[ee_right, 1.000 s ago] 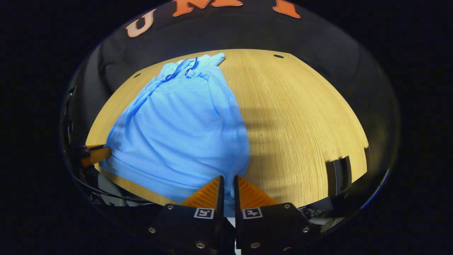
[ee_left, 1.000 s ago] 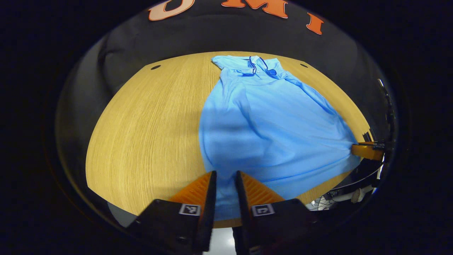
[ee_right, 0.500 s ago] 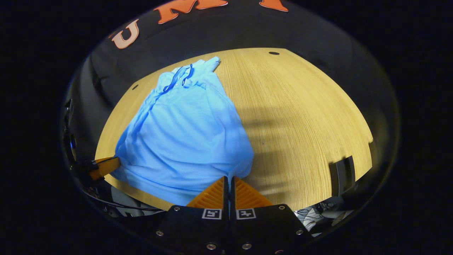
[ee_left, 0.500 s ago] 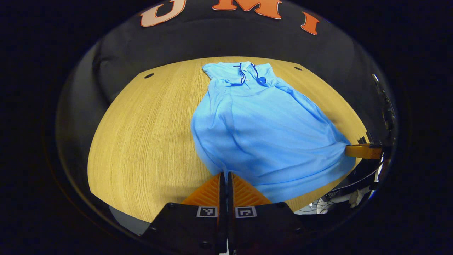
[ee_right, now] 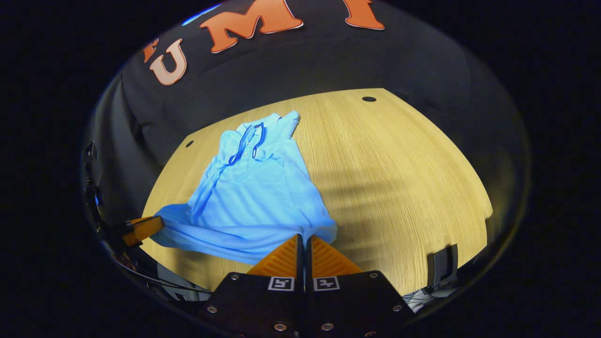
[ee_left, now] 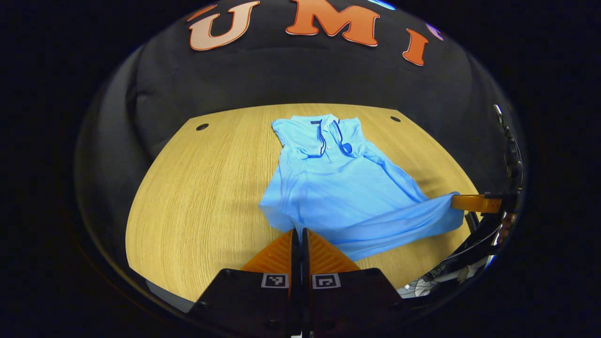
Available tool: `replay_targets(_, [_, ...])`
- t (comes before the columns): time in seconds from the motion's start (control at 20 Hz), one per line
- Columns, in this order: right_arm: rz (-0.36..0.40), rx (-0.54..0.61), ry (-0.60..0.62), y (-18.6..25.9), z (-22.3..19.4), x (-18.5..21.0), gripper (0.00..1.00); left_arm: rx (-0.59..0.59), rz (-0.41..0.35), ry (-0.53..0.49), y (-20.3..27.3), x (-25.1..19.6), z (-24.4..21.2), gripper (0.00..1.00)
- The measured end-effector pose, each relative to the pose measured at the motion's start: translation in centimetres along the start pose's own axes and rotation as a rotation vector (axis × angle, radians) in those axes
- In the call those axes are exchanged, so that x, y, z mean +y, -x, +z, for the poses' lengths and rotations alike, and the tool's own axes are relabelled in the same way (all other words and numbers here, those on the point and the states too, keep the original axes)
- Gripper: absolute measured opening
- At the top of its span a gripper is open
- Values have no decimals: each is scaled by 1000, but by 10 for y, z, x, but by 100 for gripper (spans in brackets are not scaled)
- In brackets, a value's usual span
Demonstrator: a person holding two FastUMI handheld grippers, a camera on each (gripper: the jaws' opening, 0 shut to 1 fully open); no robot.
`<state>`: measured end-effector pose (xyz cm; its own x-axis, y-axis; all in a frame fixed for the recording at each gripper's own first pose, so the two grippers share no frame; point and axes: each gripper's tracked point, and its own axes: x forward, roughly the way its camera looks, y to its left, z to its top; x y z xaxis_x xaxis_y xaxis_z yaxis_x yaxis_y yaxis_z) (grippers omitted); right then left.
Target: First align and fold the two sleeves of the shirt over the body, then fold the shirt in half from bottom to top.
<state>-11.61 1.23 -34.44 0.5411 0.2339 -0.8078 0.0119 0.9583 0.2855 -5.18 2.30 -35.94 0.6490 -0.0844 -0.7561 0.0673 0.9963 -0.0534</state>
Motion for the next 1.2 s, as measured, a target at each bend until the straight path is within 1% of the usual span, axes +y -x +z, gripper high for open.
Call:
replay_targets(0.2, [-2, -38, -7, -7, 35, 6, 1, -38, -22, -10, -4, 5, 36, 4])
replay_targets(0.35, [-10, -61, -1, -12, 62, 8, 1, -64, -37, -15, -10, 10, 63, 5])
replay_targets(0.5, [-15, -78, 3, -22, 86, 10, 1, -74, -59, -12, -19, 18, 86, 5])
replay_targets(0.75, [-24, -94, 33, -42, 128, 17, 1, -83, -84, -31, -45, 28, 124, 4])
replay_targets(0.95, [-33, -103, 27, -64, 162, 22, 1, -97, -98, -51, -71, 33, 156, 5])
replay_targets(1.05, [-37, -114, 24, -76, 181, 26, 1, -107, -87, -65, -88, 43, 170, 4])
replay_targets(1.2, [-49, -123, 29, -96, 209, 28, 1, -114, -90, -64, -115, 50, 189, 5])
